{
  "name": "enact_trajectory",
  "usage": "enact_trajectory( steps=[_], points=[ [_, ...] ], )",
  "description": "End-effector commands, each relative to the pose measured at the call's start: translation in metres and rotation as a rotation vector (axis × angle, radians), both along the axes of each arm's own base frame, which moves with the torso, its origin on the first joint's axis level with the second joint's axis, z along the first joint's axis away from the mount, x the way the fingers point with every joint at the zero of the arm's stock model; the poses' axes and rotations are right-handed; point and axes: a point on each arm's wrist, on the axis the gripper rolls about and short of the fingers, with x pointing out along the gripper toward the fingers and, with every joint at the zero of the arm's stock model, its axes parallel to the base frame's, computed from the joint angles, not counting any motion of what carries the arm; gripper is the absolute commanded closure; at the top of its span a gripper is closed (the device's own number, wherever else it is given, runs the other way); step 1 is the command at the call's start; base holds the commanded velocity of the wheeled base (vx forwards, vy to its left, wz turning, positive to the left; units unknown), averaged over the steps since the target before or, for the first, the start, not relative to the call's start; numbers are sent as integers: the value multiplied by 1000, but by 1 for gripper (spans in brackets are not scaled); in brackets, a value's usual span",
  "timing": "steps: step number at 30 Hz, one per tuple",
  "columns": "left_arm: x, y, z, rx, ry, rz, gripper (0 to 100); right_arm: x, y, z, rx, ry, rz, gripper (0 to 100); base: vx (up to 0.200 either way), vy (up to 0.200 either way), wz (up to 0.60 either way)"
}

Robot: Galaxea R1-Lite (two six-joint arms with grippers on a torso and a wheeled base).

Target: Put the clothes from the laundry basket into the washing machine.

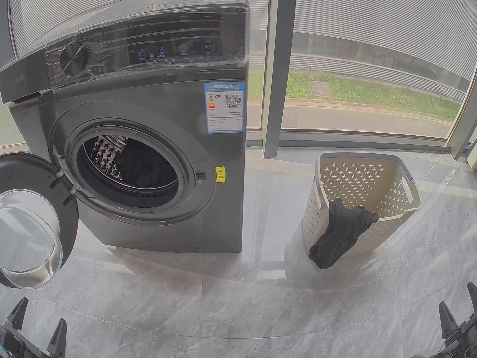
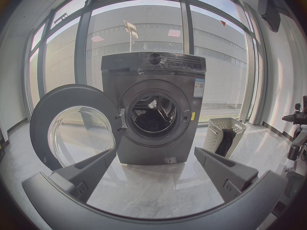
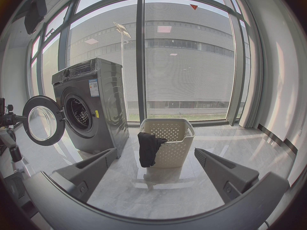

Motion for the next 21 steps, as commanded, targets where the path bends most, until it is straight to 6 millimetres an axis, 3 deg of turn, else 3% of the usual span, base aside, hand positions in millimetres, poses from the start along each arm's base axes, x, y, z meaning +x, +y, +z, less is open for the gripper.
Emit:
enact_trajectory(
  steps=[1,14,21],
  points=[
    [0,0,-4,-3,-1,0,0,0,0,-3,0,-5,1,0,0,-200,0],
    [0,0,-4,-6,-1,0,0,0,0,-3,0,-5,1,0,0,-200,0],
    [0,0,-4,-17,-1,6,0,0,0,-3,-2,-5,0,0,0,0,0]
  ],
)
